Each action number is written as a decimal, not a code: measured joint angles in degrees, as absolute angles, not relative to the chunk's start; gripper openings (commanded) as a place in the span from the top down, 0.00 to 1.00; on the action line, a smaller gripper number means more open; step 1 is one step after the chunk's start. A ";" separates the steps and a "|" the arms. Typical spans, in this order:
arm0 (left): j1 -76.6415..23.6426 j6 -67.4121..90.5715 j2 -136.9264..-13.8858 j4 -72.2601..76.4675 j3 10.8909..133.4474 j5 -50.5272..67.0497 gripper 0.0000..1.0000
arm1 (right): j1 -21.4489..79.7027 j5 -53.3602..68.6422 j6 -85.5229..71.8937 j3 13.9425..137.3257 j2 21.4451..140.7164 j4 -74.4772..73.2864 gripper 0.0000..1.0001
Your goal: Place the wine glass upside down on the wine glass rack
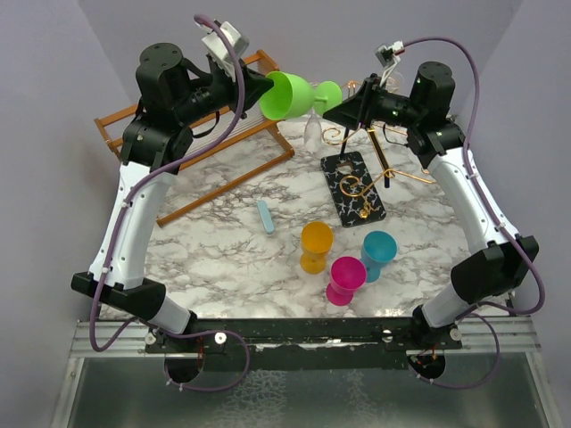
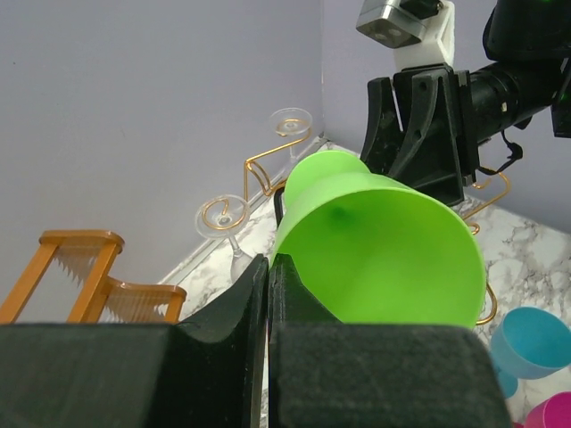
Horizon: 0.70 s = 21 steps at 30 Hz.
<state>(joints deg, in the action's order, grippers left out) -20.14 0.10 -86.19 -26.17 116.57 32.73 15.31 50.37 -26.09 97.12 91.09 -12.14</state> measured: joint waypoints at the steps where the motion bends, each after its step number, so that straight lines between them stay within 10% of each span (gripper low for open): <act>1: -20.27 0.10 -86.28 -26.17 116.57 32.73 1.00 | 15.33 50.22 -26.20 97.34 91.11 -12.12 0.68; 13: -21.15 -0.21 -86.39 -25.96 115.48 32.71 0.98 | 15.44 42.63 -25.39 99.72 91.13 -14.22 0.98; 21: -21.23 -0.51 -86.37 -25.89 114.08 32.75 0.53 | 15.57 36.47 -23.24 99.77 91.11 -16.45 0.98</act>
